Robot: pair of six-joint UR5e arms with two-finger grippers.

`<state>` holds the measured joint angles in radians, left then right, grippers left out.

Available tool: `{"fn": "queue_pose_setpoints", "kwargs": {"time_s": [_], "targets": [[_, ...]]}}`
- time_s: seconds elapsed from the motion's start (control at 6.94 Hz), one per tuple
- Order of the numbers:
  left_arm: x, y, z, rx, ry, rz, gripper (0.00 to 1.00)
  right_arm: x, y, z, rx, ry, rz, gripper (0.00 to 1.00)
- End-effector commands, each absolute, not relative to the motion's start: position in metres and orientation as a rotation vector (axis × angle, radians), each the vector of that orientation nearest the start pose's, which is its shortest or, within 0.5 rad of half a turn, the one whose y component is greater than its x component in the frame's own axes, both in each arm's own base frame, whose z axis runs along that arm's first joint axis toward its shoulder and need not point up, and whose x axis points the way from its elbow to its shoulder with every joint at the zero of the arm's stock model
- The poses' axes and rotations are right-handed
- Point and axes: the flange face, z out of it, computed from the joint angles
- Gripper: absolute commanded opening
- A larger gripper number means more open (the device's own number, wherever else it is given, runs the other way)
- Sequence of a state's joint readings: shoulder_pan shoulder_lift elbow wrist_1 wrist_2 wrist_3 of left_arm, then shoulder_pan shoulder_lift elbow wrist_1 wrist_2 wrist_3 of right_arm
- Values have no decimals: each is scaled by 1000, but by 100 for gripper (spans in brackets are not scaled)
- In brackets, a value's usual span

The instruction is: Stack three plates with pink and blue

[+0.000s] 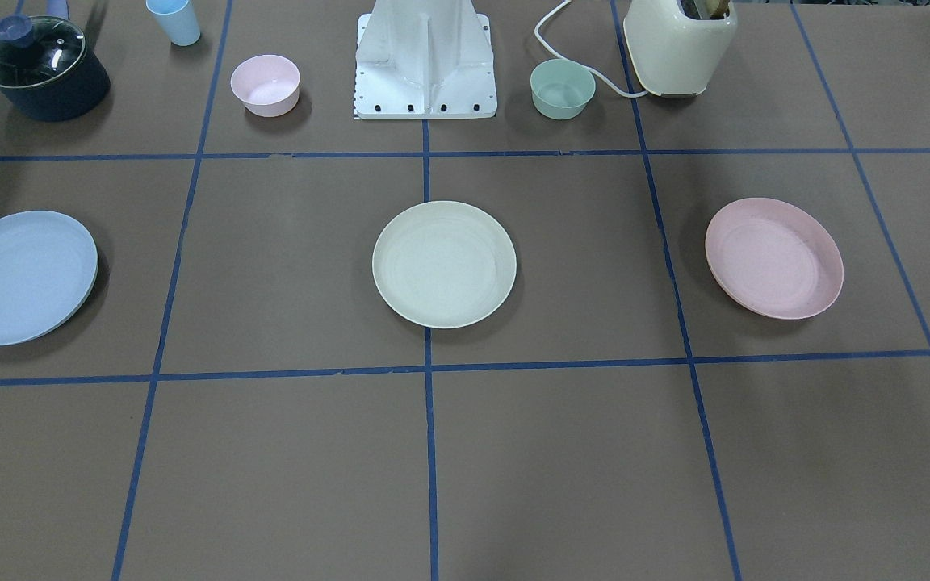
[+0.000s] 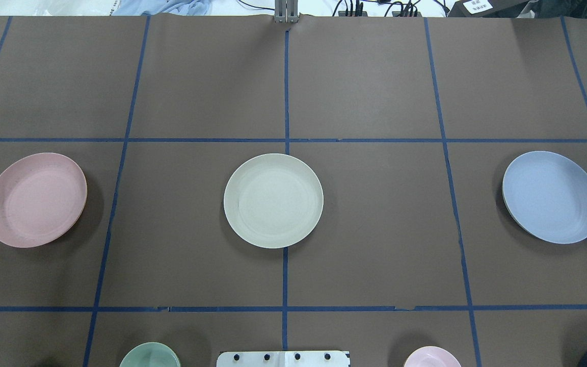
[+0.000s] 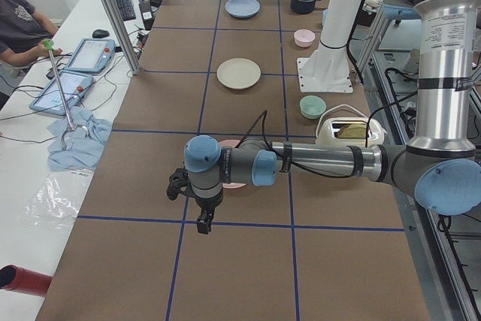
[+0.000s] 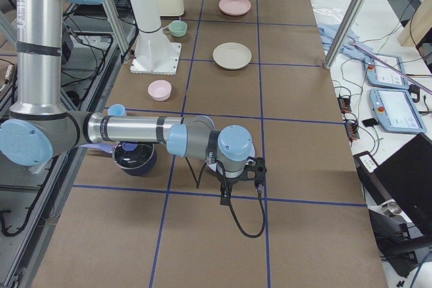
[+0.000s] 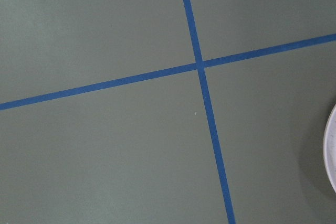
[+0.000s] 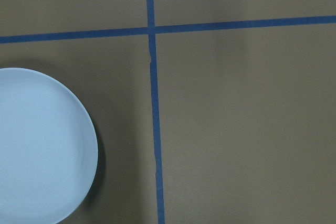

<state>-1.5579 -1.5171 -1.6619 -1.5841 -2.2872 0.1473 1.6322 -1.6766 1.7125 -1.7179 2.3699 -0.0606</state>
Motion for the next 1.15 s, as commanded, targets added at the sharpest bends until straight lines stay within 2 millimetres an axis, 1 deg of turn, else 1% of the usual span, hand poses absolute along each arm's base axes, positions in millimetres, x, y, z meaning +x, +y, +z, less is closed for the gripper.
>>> {"fn": "queue_pose_setpoints", "kwargs": {"time_s": [0.0,0.14,0.29,0.43,0.58,0.72,0.86,1.01], "targets": [[-62,-474,639,101,715,171,100,88,-434,652,-57,-803,43,100],[-62,-475,638,106,716,172,100,87,-434,652,-58,-802,42,100],[-62,-480,619,146,712,185,100,88,-435,651,-54,-802,40,100],[-59,-486,611,162,719,194,100,87,-436,646,-42,-803,35,100],[-52,-519,586,259,710,241,100,88,-440,640,13,-800,16,100],[-50,-522,586,299,712,265,100,86,-446,632,93,-801,-23,100],[-42,-528,573,378,712,306,100,86,-448,633,116,-810,-32,100],[-29,-530,596,314,780,255,100,82,-446,656,76,-845,-23,100]]}}
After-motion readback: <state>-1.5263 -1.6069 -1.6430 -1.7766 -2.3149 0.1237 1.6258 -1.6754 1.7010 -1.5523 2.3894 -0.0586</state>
